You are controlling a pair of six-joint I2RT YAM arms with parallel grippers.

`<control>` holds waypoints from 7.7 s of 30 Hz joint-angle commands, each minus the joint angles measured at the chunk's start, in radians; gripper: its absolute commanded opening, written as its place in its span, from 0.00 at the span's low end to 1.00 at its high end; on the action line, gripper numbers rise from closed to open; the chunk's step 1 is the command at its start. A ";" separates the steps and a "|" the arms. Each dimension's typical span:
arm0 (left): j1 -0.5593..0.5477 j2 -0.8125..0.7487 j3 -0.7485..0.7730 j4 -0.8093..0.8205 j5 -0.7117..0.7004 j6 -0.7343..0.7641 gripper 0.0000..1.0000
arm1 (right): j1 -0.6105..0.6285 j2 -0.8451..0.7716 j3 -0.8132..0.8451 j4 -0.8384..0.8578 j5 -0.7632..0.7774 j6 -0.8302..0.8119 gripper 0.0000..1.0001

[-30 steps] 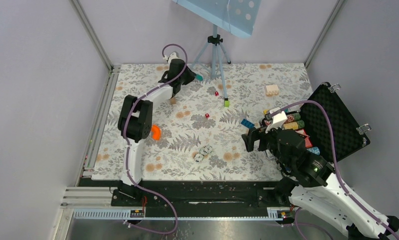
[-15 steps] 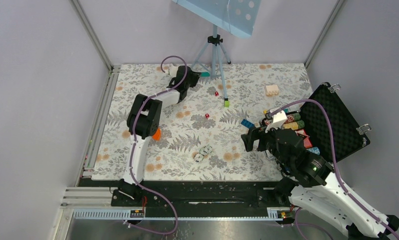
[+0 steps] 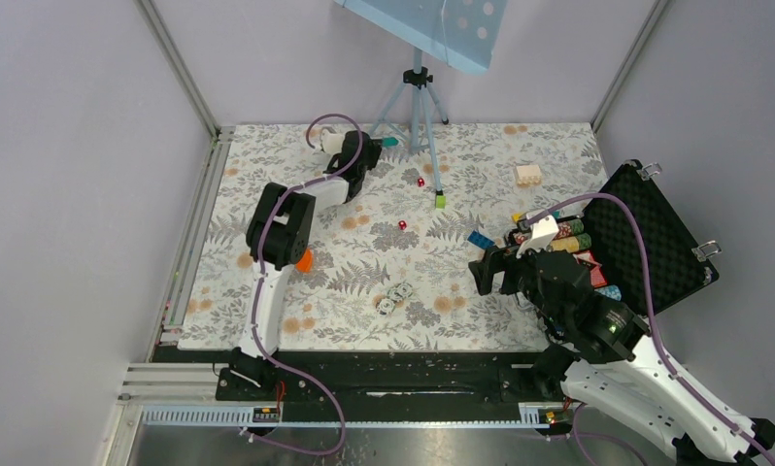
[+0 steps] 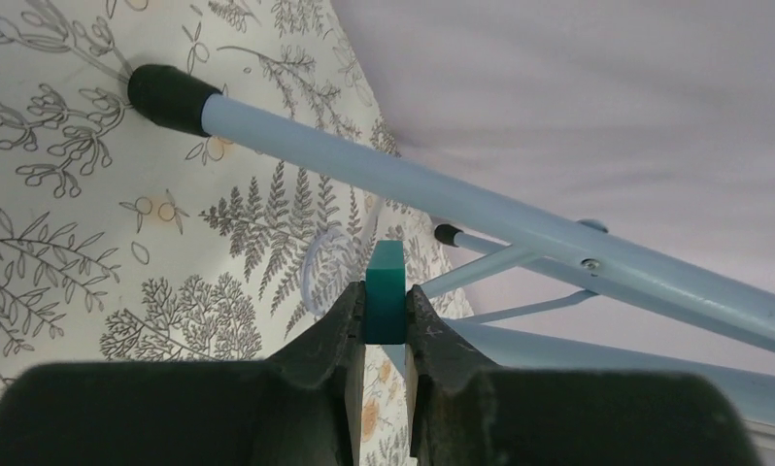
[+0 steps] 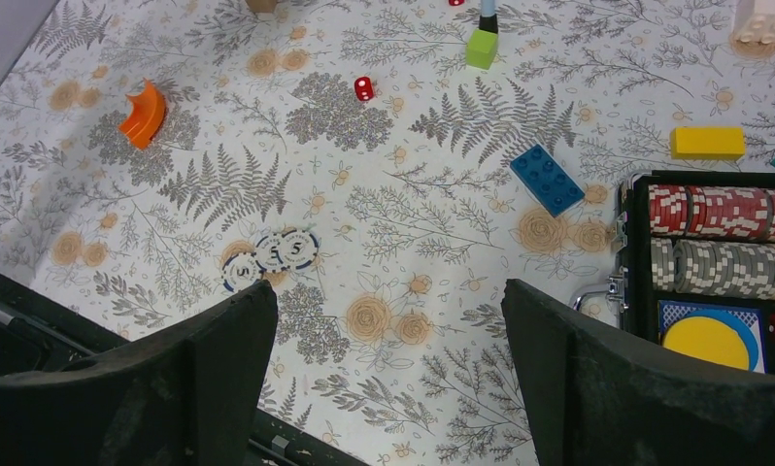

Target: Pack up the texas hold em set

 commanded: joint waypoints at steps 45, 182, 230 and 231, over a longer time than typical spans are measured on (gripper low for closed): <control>-0.082 0.313 0.583 -0.464 -0.315 -0.254 0.00 | 0.006 -0.089 -0.011 -0.089 0.037 0.009 0.91; -0.057 -0.343 -0.219 -0.572 -0.313 0.128 0.00 | 0.006 -0.222 -0.088 -0.159 0.057 0.078 0.92; -0.255 -0.711 -0.828 -0.159 0.394 0.401 0.12 | 0.006 -0.138 -0.098 -0.072 0.031 0.131 0.93; -0.255 -0.724 -0.835 -0.174 0.385 0.411 0.14 | 0.006 -0.126 -0.094 -0.071 0.041 0.131 0.94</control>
